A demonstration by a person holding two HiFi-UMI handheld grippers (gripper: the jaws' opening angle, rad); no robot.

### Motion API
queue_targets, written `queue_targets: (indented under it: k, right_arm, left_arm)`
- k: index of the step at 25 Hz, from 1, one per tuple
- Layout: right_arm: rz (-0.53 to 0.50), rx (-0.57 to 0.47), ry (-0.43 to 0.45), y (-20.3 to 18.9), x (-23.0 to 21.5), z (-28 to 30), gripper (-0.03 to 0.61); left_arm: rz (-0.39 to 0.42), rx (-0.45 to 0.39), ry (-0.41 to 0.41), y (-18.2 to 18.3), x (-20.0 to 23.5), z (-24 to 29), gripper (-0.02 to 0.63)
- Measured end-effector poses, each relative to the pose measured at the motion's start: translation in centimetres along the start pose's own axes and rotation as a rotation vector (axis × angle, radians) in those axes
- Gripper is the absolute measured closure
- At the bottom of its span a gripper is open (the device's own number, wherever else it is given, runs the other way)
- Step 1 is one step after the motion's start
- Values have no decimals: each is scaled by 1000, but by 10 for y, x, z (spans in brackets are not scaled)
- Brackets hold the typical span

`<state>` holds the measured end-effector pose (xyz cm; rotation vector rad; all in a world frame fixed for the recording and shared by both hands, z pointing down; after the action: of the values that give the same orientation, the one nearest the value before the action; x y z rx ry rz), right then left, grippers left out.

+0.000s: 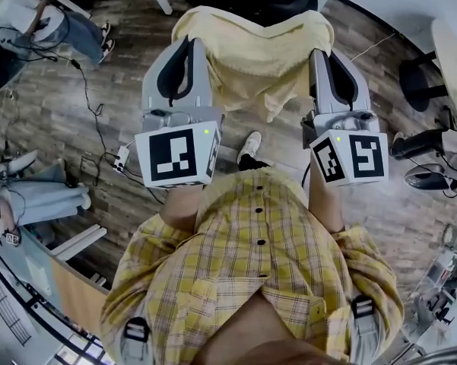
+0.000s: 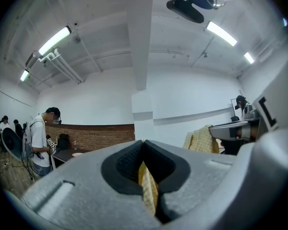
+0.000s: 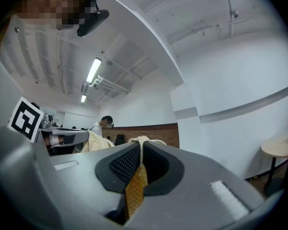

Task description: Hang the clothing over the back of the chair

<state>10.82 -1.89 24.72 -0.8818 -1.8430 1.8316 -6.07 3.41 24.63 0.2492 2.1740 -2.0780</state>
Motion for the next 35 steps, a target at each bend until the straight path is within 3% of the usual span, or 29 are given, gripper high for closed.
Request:
queue_targets:
  k: [12, 28, 35]
  right_arm:
    - [7, -31, 51, 25, -52, 104, 565]
    - [-14, -78, 65, 65, -54, 161, 565]
    - [-55, -99, 36, 80, -48, 194, 565]
  left_arm:
    - [22, -25, 24, 14, 29, 118, 609]
    - [55, -64, 36, 40, 64, 165, 609]
    - [45, -137, -2, 56, 99, 193, 609]
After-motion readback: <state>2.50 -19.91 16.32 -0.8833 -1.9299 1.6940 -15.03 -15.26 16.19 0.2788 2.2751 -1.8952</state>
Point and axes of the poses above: the fingertips, and each gripper's own axes: z forward along the fingers, x to its left, y out of its top, the point moved 1 cm from there along -z, backward along the fingers, and after that the axes turned 7 degrees about z, right-handed, at the moved point
